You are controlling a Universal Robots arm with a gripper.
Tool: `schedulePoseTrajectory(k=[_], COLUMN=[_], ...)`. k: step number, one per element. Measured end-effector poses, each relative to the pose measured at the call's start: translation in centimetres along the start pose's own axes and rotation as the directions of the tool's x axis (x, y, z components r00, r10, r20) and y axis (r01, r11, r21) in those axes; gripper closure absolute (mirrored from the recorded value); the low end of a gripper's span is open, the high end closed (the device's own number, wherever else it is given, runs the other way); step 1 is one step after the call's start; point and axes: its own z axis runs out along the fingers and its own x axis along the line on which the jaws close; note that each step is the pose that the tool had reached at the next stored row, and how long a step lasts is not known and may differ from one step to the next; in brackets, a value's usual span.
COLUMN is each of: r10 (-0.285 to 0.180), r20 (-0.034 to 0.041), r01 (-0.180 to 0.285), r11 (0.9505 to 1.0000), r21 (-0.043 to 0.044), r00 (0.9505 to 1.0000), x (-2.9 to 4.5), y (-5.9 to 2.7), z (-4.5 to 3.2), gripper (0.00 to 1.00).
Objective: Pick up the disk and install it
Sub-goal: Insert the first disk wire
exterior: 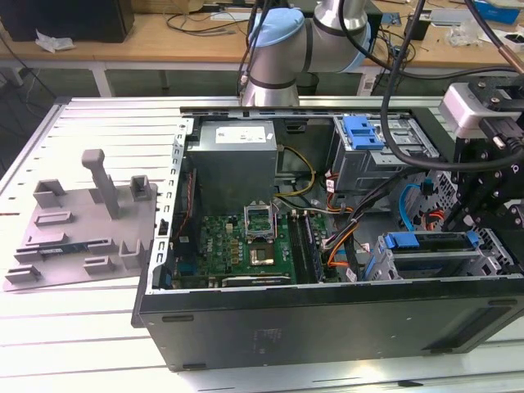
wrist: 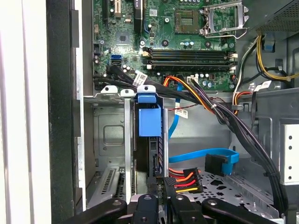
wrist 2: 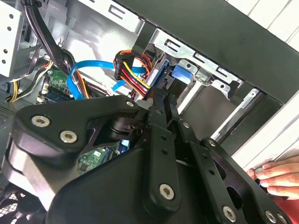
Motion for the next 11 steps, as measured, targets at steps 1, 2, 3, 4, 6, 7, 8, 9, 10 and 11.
schedulePoseTrajectory(k=[1,2,3,4,6,7,8,9,10,11], r10=[0.0,0.0,0.0,0.0,0.0,0.0,0.0,0.0,0.0,0.0], r20=[-0.0001,-0.0001,-0.0002,-0.0002,-0.0002,-0.0004,-0.0002,-0.0002,-0.0002,-0.0002], r01=[0.0,0.0,0.0,0.0,0.0,0.0,0.0,0.0,0.0,0.0], r11=[1.0,1.0,1.0,1.0,1.0,1.0,1.0,1.0,1.0,1.0], r21=[0.0,0.0,0.0,0.0,0.0,0.0002,0.0001,0.0,0.0,0.0], r00=[1.0,1.0,1.0,1.0,1.0,1.0,1.0,1.0,1.0,1.0], x=[-0.01,-0.02,-0.03,-0.03,-0.04,-0.04,-0.04,-0.04,-0.04,-0.03], y=[0.0,-0.01,-0.02,-0.04,-0.07,-0.08,-0.08,-0.08,-0.08,-0.08], z=[0.0,0.0,-0.01,0.0,0.0,0.0,0.03,0.05,0.1,0.14], gripper=[0.83,0.83,0.83,0.83,0.83,0.83,0.83,0.83,0.83,0.83])
